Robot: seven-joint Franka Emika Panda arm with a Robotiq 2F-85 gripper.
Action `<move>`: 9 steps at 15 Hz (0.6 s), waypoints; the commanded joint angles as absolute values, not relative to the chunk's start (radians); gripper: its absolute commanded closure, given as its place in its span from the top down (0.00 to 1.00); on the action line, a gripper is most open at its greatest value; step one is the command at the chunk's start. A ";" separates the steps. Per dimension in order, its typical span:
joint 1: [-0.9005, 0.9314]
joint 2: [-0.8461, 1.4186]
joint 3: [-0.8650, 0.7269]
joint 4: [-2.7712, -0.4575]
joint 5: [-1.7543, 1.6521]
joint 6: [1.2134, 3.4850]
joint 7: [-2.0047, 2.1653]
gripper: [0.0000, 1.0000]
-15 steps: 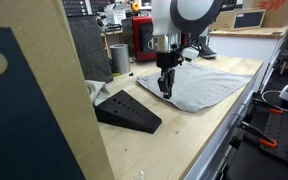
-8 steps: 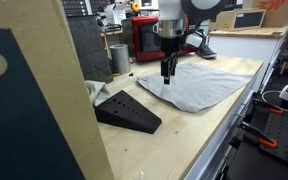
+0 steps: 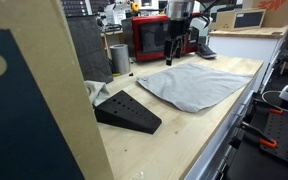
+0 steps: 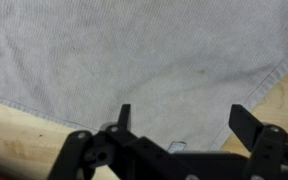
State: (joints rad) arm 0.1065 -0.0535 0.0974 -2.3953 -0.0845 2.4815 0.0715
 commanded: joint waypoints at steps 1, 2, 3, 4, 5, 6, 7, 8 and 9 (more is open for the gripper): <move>0.092 -0.116 0.085 -2.404 -0.015 2.463 0.077 1.00; 0.089 -0.126 0.082 -2.397 0.003 2.444 0.074 1.00; 0.088 -0.135 0.079 -2.392 0.022 2.436 0.075 1.00; 0.085 -0.145 0.076 -2.387 0.036 2.427 0.081 1.00; 0.083 -0.155 0.073 -2.381 0.056 2.415 0.080 1.00; 0.081 -0.164 0.070 -2.375 0.076 2.400 0.080 1.00; 0.078 -0.174 0.066 -2.365 0.098 2.374 0.082 1.00; 0.076 -0.183 0.061 -2.355 0.124 2.343 0.079 1.00; 0.071 -0.194 0.054 -2.342 0.139 2.305 0.082 1.00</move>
